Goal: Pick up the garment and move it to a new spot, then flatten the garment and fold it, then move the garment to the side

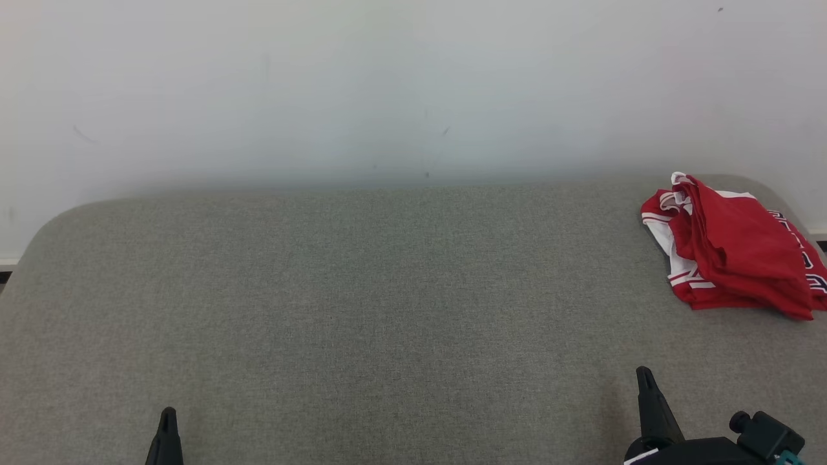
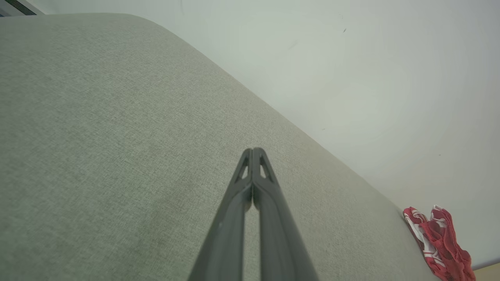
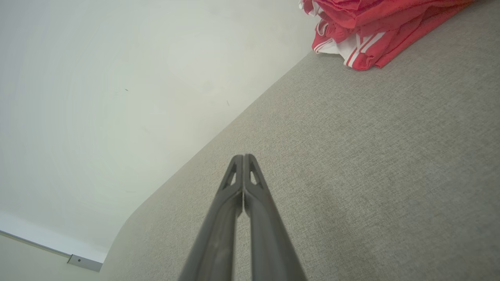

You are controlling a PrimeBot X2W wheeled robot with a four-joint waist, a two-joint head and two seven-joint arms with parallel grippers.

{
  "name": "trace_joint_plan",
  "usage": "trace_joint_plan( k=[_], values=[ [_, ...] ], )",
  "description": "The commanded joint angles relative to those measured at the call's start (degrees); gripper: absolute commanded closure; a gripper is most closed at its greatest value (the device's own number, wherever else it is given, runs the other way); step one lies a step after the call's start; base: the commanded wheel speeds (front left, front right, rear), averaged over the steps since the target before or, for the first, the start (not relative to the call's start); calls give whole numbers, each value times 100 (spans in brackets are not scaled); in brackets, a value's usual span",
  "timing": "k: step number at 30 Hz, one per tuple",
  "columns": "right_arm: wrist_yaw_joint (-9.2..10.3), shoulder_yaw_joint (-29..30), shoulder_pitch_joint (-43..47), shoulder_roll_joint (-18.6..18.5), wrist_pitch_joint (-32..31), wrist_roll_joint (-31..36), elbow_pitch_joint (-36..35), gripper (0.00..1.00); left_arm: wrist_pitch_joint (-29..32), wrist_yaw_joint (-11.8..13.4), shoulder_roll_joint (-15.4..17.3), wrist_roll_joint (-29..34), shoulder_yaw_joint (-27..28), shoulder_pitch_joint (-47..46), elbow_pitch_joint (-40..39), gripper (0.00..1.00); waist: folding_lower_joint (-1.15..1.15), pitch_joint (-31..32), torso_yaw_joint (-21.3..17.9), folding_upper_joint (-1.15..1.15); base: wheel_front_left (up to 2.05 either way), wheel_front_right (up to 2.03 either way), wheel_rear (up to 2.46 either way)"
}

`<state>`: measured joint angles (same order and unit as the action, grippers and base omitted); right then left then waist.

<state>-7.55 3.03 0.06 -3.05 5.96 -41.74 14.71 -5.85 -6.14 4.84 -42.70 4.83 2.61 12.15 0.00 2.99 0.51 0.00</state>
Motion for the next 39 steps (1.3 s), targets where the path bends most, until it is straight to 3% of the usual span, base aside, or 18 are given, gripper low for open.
trace_joint_plan(
  k=[1, 39],
  values=[
    [3, 28, -130, 1, -42, -193, -82, 100, 38, -33, 6, -183, 33, -166, -57, 100, 0, -4, -1, 0, 0, 0, 0],
    [7, 209, -417, 13, -707, -2838, -84, 100, 696, -103, -106, -2787, 114, -584, 73, 100, 0, -143, -23, 0, 0, 0, 0]
  ],
)
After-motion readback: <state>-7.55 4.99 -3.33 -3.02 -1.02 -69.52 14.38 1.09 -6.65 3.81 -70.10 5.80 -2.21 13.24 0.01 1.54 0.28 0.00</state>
